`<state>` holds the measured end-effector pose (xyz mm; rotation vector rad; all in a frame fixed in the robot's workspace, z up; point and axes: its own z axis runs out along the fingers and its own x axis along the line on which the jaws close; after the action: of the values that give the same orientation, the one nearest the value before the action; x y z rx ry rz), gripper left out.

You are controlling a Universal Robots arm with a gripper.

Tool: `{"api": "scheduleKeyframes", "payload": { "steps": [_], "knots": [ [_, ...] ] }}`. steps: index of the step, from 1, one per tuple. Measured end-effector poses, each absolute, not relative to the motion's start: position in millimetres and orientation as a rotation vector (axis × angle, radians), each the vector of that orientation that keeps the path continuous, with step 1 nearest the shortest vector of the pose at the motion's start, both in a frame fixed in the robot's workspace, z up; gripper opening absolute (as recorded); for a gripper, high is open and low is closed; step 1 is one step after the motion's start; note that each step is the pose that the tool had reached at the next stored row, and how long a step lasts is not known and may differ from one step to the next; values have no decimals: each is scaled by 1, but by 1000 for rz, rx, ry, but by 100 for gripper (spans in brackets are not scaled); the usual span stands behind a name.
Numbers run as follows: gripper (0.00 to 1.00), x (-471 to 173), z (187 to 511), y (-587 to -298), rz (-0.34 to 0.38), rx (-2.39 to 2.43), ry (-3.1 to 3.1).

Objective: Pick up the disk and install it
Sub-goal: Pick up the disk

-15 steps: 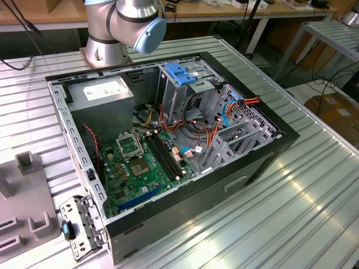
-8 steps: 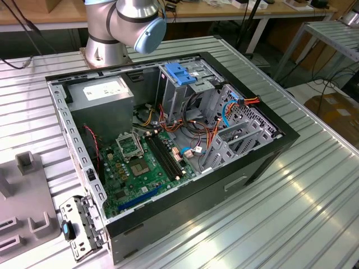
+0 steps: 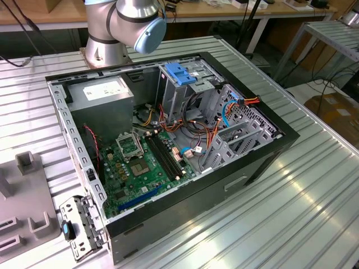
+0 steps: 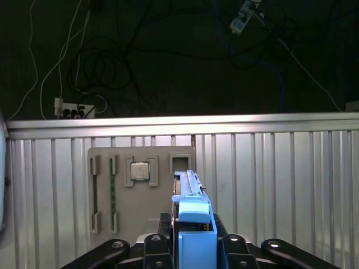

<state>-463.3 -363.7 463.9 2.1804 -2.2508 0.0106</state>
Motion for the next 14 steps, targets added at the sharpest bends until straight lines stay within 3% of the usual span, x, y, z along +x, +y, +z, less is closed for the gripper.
{"api": "scheduleKeyframes", "payload": {
  "steps": [14],
  "knots": [
    [37,-463,478,-364,10,2180,-2251]
  ]
}}
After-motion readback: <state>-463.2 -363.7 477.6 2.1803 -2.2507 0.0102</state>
